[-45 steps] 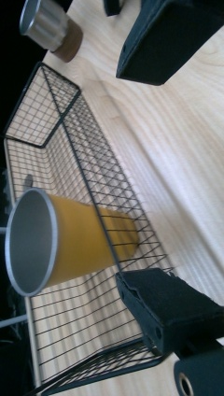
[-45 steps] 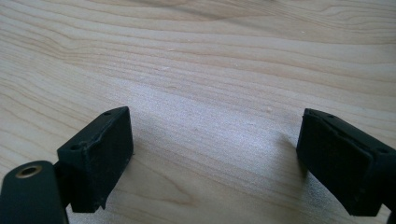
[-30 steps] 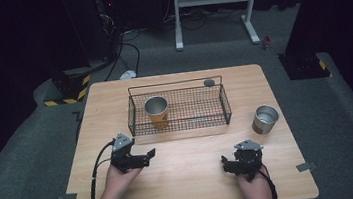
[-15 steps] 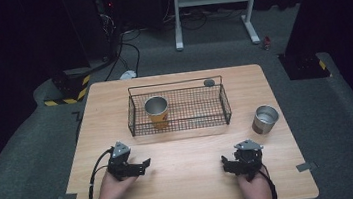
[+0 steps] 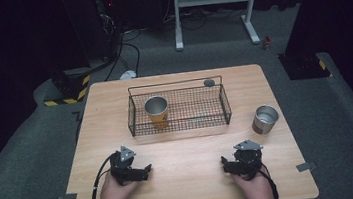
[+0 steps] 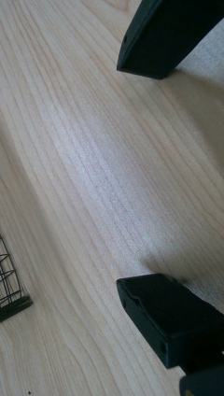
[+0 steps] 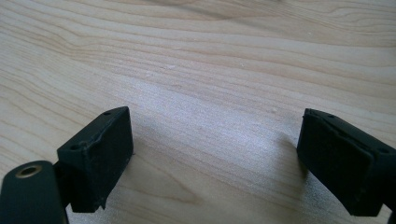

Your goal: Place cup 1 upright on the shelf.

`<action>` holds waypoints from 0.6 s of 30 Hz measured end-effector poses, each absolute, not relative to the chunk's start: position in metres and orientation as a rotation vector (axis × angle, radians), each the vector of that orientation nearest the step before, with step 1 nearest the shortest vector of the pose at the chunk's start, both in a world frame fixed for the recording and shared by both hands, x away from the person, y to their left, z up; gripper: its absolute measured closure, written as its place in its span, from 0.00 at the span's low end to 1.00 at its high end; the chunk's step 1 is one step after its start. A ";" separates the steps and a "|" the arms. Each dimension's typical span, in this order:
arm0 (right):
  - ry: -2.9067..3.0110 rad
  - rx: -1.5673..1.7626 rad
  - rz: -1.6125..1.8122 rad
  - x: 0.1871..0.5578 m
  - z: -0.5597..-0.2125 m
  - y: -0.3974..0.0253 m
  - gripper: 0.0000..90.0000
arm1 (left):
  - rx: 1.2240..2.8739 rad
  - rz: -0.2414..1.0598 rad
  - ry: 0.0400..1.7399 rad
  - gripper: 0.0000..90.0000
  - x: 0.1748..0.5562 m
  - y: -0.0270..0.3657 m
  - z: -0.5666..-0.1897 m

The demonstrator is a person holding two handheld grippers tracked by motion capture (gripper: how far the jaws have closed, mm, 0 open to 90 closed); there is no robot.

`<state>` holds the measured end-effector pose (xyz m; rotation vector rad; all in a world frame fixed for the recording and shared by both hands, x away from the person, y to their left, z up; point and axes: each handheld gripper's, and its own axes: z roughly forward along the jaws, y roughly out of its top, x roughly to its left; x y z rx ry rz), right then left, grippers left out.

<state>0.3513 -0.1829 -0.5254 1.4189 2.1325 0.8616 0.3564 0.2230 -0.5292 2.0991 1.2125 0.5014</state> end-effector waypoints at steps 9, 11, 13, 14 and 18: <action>2.141 1.411 0.864 0.352 -0.525 -0.185 0.12 | 2.085 0.509 1.225 0.00 0.356 0.223 -0.530; 2.128 1.398 0.858 0.351 -0.525 -0.185 0.12 | 2.085 0.510 1.224 0.00 0.356 0.223 -0.530; 2.122 1.392 0.862 0.351 -0.524 -0.186 0.12 | 2.083 0.508 1.226 0.00 0.355 0.223 -0.530; 2.121 1.380 0.867 0.351 -0.523 -0.187 0.12 | 2.081 0.510 1.226 0.00 0.355 0.223 -0.530; 2.104 1.362 0.883 0.349 -0.519 -0.189 0.12 | 2.081 0.510 1.225 0.00 0.355 0.223 -0.530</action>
